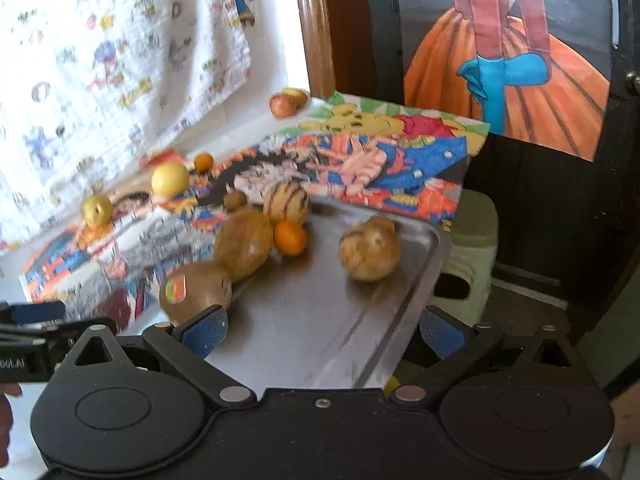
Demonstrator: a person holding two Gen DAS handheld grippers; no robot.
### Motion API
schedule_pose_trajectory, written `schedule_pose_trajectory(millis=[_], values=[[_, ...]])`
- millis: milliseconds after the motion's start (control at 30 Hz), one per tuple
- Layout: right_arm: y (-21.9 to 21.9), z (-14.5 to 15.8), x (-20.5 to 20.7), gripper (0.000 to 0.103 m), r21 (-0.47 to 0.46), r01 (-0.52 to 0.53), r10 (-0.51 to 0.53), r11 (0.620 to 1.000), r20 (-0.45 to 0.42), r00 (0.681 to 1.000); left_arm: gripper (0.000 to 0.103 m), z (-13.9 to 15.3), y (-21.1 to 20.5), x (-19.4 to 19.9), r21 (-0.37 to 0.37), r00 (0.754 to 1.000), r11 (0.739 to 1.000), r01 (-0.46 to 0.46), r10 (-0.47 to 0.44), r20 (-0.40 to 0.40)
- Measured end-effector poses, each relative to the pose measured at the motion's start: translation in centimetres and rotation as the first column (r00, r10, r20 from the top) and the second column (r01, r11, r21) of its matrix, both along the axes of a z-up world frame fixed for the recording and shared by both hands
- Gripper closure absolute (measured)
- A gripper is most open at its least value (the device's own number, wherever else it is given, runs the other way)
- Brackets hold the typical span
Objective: Organize fruits
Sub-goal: 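Withdraw both tools from the tray toward the remaining fruits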
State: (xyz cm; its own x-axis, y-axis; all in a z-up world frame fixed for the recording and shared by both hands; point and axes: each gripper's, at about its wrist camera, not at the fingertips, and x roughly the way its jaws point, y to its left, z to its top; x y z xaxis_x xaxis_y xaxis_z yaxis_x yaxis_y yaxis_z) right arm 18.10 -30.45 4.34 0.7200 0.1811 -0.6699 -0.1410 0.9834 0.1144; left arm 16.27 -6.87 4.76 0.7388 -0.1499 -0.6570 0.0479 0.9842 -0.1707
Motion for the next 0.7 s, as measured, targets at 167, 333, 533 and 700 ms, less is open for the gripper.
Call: schedule_pose_trajectory(millis=[167,333,533,700], values=[[1.2,-0.4,-2.5,0.001,0.019,0.031,-0.03,0.999,-0.051,0.998,0.0,-0.3,0.7,-0.7,0.066,0.999,0.998,-0.006,0.008,-0.031],[2.4,-0.8,-4.9,0.001,0.063,0.053,-0.046,0.997,-0.112,0.993,0.0,-0.6,2.1,-2.0,0.097,0.998,0.995,-0.025,0.03,-0.053],[4.7,-1.0,-7.7,0.001,0.061,0.03,-0.019,0.998,-0.17,0.985,0.0,-0.8,3.9,-2.9,0.133,0.994,0.989,-0.071,0.081,-0.071],[6.1,-0.9,-9.6,0.001,0.096,0.006,0.014,0.995,-0.209,0.978,0.0,-1.0,6.0,-3.9,0.149,0.989,0.982,-0.118,0.13,-0.071]])
